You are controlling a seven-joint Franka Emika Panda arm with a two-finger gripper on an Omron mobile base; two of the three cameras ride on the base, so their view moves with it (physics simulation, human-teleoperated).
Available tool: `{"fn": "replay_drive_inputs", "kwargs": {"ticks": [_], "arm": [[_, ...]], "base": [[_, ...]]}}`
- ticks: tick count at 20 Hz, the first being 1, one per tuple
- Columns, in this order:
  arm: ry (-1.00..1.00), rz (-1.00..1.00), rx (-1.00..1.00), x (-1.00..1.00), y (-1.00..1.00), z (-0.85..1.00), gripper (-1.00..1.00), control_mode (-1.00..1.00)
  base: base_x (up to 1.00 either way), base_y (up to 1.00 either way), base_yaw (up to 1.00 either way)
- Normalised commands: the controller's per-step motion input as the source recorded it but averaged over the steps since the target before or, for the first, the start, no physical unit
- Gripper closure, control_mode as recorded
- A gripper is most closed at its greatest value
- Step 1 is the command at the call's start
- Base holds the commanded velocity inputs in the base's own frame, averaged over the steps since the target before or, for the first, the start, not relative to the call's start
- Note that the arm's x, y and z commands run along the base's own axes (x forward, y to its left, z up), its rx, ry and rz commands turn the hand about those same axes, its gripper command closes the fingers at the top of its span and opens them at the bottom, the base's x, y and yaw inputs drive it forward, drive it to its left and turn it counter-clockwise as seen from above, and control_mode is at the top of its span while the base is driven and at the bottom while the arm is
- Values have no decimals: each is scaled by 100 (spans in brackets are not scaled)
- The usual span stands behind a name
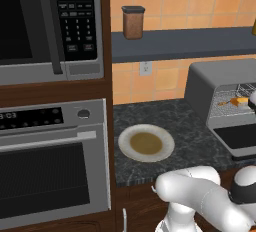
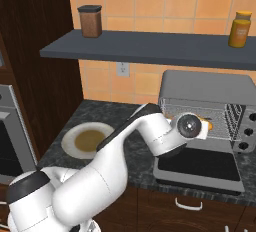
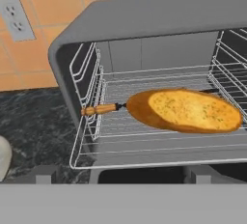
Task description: Pick up the kebab skewer and baguette bread, and place them inside the toaster oven. Close the toaster oven door and start by setting the timer.
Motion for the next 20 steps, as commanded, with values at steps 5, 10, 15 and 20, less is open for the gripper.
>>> {"fn": "replay_drive_inputs", "kwargs": {"ticks": [5,10,15,20], "arm": [[-1,-3,-9,23,0,-12,-100,-100],[-1,0,0,7,-3,-19,-100,-100],[-6,0,0,0,-30,-5,-100,-100],[-3,0,0,0,-9,-18,-100,-100]], "base": [[0,0,0],[0,0,0],[0,0,0],[0,0,0]]}}
